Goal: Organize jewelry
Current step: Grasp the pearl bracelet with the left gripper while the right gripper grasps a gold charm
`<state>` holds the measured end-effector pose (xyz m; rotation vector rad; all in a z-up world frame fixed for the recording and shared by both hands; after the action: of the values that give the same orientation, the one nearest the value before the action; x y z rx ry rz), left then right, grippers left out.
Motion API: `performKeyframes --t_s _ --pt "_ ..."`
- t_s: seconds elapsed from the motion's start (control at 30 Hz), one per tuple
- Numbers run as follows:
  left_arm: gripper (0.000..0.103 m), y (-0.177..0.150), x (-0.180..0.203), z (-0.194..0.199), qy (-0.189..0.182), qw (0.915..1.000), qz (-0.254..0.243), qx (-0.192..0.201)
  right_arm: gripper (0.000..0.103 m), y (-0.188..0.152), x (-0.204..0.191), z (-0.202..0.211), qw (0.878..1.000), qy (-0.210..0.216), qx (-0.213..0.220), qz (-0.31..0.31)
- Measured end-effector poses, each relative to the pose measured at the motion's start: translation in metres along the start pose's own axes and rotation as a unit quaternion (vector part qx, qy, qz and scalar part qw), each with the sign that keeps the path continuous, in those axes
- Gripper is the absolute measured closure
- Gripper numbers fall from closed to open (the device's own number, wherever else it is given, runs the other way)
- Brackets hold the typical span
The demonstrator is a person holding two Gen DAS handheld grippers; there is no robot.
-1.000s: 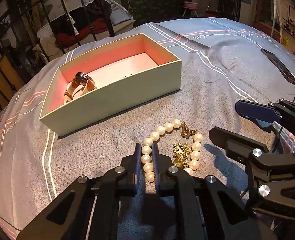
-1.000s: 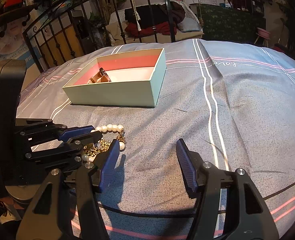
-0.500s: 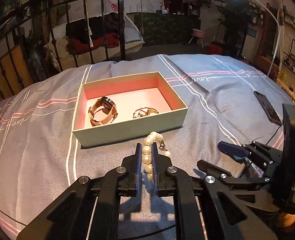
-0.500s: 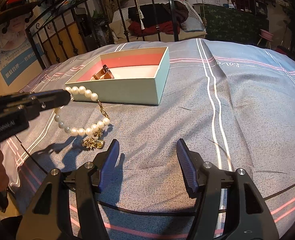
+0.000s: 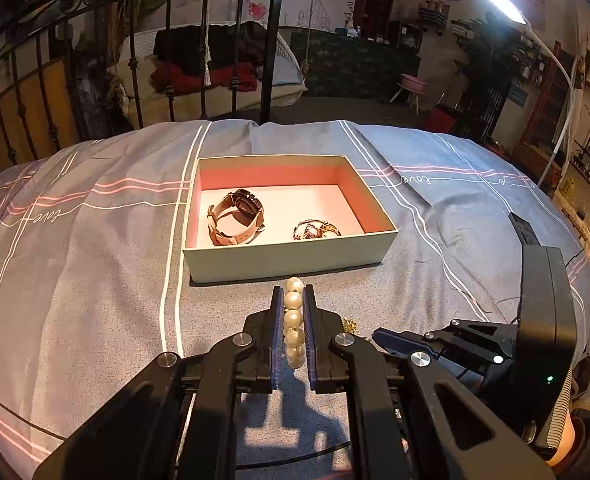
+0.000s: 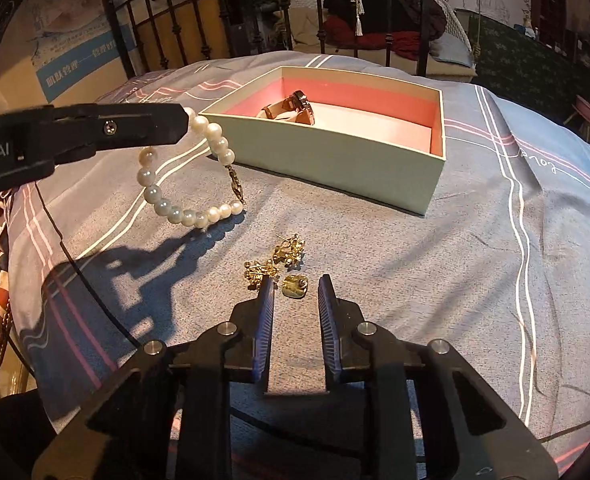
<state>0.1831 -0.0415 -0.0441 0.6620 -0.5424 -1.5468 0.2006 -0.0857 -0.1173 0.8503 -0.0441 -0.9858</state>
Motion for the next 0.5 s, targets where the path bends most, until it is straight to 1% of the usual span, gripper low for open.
performKeyframes --t_s 0.07,0.17,0.23,0.33,0.43,0.5 --pt "0.094 -0.002 -0.002 0.001 -0.01 0.9999 0.002 -0.003 0.079 -0.003 0.003 0.004 1.0 -0.003 0.004 -0.005" --pt "0.094 -0.005 -0.004 -0.002 -0.024 0.9996 0.008 -0.012 0.079 -0.003 0.005 0.001 1.0 -0.003 -0.005 -0.003" --pt "0.094 -0.005 -0.007 -0.004 -0.036 0.999 0.021 -0.02 0.079 -0.001 0.001 -0.003 1.0 -0.007 -0.016 0.012" --pt "0.094 -0.003 -0.012 -0.006 -0.051 0.9974 0.04 -0.031 0.088 0.001 -0.001 -0.008 0.999 -0.012 -0.026 0.03" --pt "0.094 0.0 -0.016 -0.005 -0.058 0.9964 0.05 -0.035 0.088 -0.002 -0.001 -0.005 0.999 -0.013 -0.018 0.029" --pt "0.094 0.001 -0.017 -0.004 -0.06 0.9961 0.053 -0.036 0.088 -0.003 -0.001 0.002 1.0 -0.008 -0.002 0.023"
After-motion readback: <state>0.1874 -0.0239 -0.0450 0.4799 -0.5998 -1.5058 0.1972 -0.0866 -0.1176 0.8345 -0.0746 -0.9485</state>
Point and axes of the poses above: each gripper's, at about its wrist camera, not at the fingertips, and z roughly against the way its jaws point, x to its right, y to its top, the point moved 7 cm from there along -z, roughly the way its jaws point, and after that the axes turned 15 degrees about y, right-handed, at the moved point
